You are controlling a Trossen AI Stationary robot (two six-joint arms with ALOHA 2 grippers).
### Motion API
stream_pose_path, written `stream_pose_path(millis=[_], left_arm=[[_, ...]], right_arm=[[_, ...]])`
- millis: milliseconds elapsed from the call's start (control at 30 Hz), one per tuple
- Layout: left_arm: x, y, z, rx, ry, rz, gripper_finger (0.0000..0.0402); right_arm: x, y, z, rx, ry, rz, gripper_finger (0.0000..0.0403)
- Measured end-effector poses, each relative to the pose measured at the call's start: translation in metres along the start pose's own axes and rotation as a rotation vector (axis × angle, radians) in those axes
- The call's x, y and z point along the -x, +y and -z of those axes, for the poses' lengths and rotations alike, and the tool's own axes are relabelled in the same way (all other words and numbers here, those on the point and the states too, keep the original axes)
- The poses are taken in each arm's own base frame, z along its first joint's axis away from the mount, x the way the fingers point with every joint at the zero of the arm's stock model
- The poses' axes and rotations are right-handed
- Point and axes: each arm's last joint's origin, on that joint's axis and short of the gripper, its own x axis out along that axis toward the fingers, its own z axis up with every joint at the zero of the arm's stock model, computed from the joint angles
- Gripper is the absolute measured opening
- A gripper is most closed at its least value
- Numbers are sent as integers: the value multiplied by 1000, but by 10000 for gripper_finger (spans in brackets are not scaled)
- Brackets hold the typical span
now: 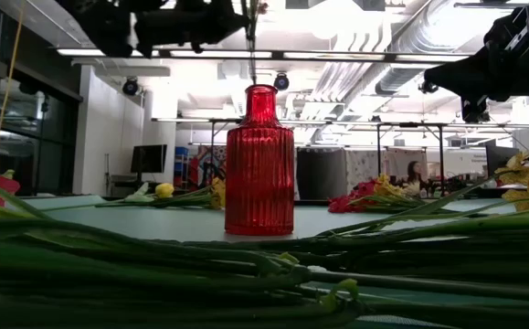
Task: Sort flowers into vase by color
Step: Put the top left pink flowers into the green vase, then put the top pink flowers into the green vase
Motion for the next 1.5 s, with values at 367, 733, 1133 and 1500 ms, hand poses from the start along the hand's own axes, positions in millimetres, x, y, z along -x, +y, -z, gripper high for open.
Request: stream_pose_path(millis=[367, 733, 1133, 1500], left_arm=[[-12, 16, 22, 63, 41, -4, 0], [-16, 22, 55, 107, 121, -22, 0], [-15, 15, 82, 242, 273, -25, 37], [-8, 10, 100, 304, 479, 92, 159]], right_arm=[[0, 0, 0, 0, 0, 0, 0], [0, 0, 0, 0, 1, 0, 0], [0, 0, 0, 1, 3, 0, 0], [0, 0, 1, 2, 7, 1, 0]])
